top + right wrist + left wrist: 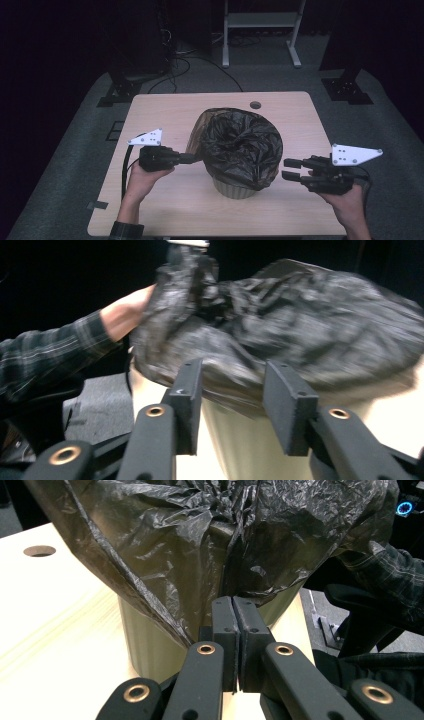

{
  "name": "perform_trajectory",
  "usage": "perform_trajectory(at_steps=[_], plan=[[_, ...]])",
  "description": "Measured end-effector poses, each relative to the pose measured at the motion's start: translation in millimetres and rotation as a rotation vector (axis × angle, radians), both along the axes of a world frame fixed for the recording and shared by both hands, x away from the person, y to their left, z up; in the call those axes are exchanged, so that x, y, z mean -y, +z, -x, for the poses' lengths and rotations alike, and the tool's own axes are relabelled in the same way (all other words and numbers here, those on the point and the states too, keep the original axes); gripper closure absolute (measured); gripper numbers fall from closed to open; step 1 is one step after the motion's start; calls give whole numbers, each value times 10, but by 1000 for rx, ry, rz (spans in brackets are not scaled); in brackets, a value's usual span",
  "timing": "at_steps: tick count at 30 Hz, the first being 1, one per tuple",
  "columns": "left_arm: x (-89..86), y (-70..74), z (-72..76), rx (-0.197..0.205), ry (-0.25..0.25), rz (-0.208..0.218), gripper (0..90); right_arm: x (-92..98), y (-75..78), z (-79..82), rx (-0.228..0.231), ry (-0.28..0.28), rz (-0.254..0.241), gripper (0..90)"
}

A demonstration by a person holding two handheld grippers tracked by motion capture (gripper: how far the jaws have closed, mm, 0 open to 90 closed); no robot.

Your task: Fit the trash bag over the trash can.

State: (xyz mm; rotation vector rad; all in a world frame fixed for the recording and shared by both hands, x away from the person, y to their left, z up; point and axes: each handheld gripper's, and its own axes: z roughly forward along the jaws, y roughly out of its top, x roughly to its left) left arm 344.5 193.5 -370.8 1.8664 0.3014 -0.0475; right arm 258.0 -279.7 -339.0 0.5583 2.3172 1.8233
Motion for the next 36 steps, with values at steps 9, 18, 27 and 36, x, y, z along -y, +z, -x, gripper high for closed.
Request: perform_trajectory(at_steps=[9,18,27,36], plan=[[22,36,92,9,-14,6,882,-257,-16,154,27,68,64,511],[0,9,110,-3,-24,1,882,-300,-67,134,29,57,89,900],[-40,-124,43,-41,-7,-45,885,-212,-330,36,-82,69,156,900],[-84,-293,-40,-85,22,-104,892,-110,-579,-118,-181,58,180,900]])
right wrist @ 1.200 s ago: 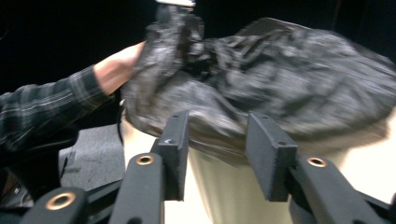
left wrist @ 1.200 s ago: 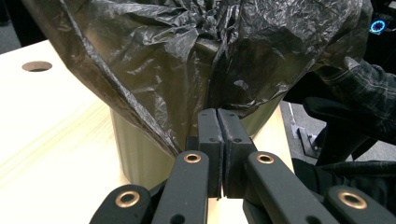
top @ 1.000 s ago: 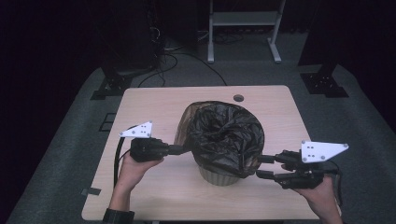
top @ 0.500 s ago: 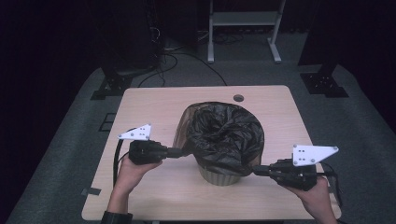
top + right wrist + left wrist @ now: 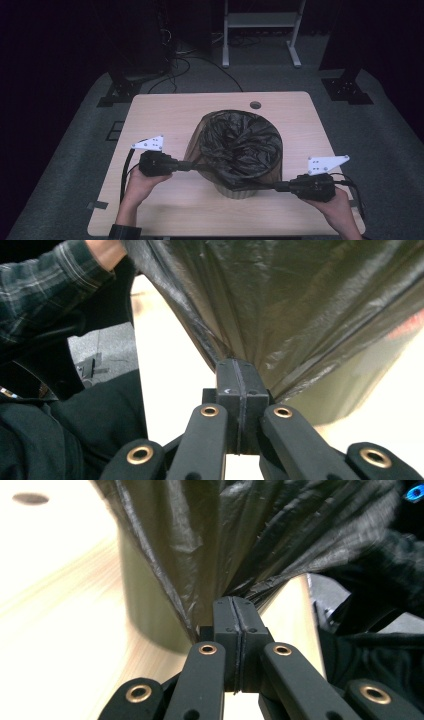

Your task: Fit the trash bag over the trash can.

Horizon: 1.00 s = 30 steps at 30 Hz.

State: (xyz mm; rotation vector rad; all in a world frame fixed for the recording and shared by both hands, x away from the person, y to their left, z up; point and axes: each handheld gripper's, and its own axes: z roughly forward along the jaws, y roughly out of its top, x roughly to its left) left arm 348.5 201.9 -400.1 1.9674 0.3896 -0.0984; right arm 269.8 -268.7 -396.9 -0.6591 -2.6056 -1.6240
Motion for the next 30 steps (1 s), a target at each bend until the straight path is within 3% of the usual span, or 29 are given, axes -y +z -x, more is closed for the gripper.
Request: perform_trajectory(at_steps=[2,5,11,12,15,17,19,23,28,30], plan=[[-5,-60,-28,-12,16,-33,892,8,-36,-22,-10,-14,20,900],[-20,-157,-74,-32,32,-44,892,42,-93,-64,-31,-32,23,900],[-2,-283,-117,-54,61,-153,892,71,-187,-120,-55,-60,58,900],[-2,-304,-125,-59,60,-154,891,76,-207,-130,-62,-64,64,900],[-21,-309,-130,-58,61,-123,825,90,-216,-136,-60,-66,54,895],[-45,-253,-116,-42,67,-96,697,118,-178,-124,-42,-81,31,766],[-95,-168,-93,-23,69,-42,602,164,-125,-114,-29,-92,9,681],[-210,62,-13,39,61,47,398,284,27,-65,12,-123,-33,608],[-262,309,66,110,63,129,293,398,259,-24,66,-161,-82,526],[-230,391,69,131,78,138,271,417,383,-37,95,-184,-105,505]])
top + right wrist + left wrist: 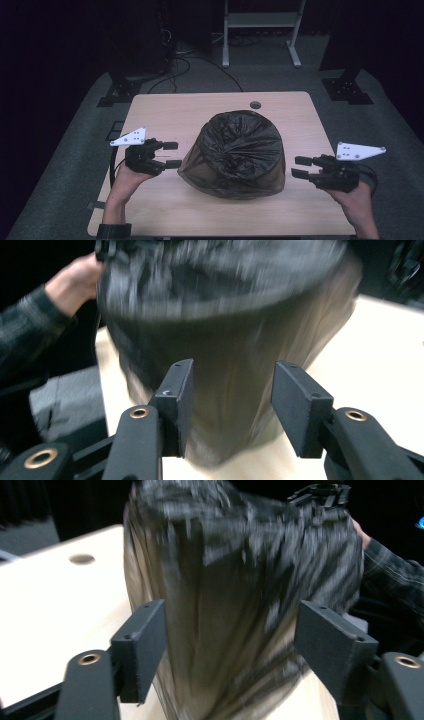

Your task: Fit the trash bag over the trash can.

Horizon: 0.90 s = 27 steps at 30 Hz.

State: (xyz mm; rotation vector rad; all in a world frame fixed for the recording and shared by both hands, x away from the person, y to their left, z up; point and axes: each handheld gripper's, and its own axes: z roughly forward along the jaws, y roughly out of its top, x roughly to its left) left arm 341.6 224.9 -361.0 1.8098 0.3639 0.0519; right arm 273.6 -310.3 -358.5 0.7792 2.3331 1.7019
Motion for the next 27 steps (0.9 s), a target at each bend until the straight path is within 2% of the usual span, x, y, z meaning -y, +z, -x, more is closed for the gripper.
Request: perform_trajectory(at_steps=[2,5,8,11,16,20,24,27], plan=[[64,58,-26,18,15,4,247,-5,127,-51,28,-20,-20,483],[141,82,-76,25,28,24,230,-45,320,-198,60,-49,-21,482],[231,70,-136,17,19,48,221,-131,484,-407,71,-52,-18,480],[319,34,-164,13,-4,50,215,-254,575,-681,72,-63,-16,489],[382,-19,-167,8,-38,35,194,-440,558,-1080,35,-67,-14,503],[393,-58,-164,5,-54,37,190,-572,466,-1275,-2,-60,7,528],[403,-91,-150,7,-71,19,185,-678,366,-1386,-40,-36,32,679],[408,-107,-142,10,-72,0,186,-680,345,-1405,-28,-68,42,796]])
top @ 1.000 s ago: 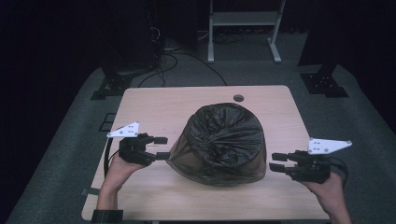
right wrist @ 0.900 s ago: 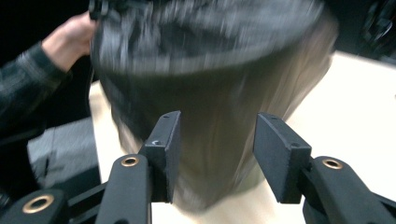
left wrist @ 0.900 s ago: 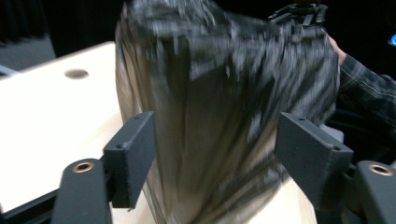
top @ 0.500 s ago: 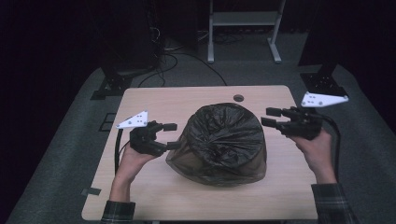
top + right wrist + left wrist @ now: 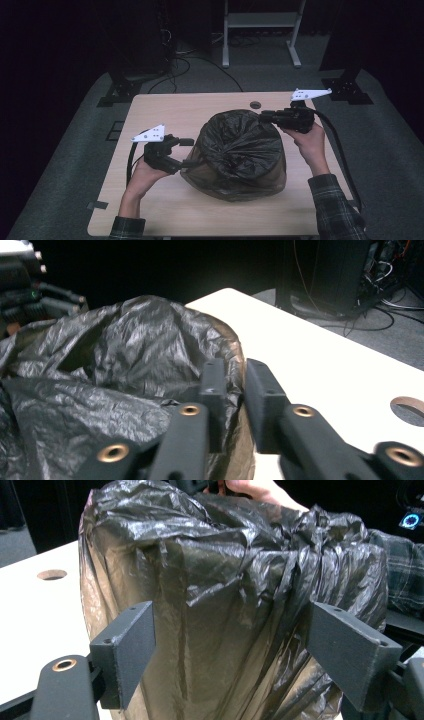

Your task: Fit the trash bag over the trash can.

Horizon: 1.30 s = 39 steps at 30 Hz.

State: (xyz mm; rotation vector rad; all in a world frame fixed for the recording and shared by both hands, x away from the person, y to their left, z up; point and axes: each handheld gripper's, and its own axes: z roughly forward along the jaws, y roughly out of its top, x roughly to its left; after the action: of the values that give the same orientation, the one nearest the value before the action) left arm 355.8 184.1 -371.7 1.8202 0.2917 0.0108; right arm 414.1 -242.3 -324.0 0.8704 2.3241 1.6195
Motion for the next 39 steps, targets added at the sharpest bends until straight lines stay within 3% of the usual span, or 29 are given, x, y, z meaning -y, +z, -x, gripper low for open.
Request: perform_trajectory(at_steps=[3,5,8,11,15,18,20,25,28,30,32,34,36,38,39], plan=[[22,-23,5,5,-5,-15,213,30,22,-13,13,-9,-35,885],[36,-36,6,11,-10,-32,242,46,35,-12,25,-32,-28,900],[51,-48,5,12,-27,-49,361,78,19,-35,14,-55,-12,900],[66,-62,0,7,-59,-73,599,111,-24,-41,14,-86,4,900],[101,-90,-14,0,-55,-98,894,165,-145,-57,-4,-121,13,900],[116,-112,-33,0,-20,-116,898,196,-260,-65,-19,-144,15,900],[113,-143,-49,7,12,-151,898,220,-336,-69,-31,-161,22,900],[83,-293,-116,-24,28,-180,897,288,-537,-70,-64,-187,23,900],[92,-385,-147,-49,36,-224,897,305,-672,-56,-89,-197,35,900],[105,-426,-160,-54,46,-277,896,311,-743,-45,-99,-203,45,900],[113,-446,-163,-52,46,-285,874,321,-796,-33,-103,-202,42,900],[114,-441,-159,-46,46,-266,810,338,-809,-20,-102,-203,40,900],[100,-412,-154,-40,40,-218,732,356,-780,0,-88,-205,35,893],[85,-375,-141,-27,29,-170,612,389,-727,15,-69,-213,12,743],[76,-363,-136,-21,25,-159,559,408,-697,24,-62,-215,0,723]])
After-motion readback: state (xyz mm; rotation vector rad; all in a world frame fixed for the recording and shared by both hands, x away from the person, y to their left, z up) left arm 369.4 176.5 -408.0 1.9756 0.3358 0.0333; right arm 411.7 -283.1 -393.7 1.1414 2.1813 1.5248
